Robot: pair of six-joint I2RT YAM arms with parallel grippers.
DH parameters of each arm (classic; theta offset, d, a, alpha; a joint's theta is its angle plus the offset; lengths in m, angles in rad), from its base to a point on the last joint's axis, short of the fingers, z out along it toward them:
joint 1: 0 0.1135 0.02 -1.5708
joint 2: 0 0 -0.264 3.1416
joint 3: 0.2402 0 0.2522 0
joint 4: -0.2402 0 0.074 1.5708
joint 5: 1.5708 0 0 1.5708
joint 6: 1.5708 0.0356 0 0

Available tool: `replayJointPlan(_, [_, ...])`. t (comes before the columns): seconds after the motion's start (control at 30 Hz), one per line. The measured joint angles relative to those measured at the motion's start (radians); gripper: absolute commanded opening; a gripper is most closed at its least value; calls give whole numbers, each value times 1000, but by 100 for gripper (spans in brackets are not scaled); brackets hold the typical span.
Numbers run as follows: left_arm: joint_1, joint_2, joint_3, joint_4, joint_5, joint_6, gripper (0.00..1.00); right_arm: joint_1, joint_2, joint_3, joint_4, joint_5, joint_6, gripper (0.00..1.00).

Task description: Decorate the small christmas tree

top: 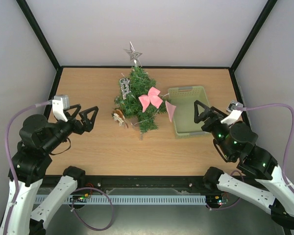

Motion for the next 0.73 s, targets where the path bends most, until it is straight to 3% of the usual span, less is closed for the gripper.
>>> replayJointPlan(0.23, [0, -43, -70, -6, 3, -14, 100, -1, -29, -24, -2, 5, 21, 98])
replayJointPlan(0.73, [0, -44, -74, 9, 10, -21, 100, -1, -40, -25, -6, 5, 34, 98])
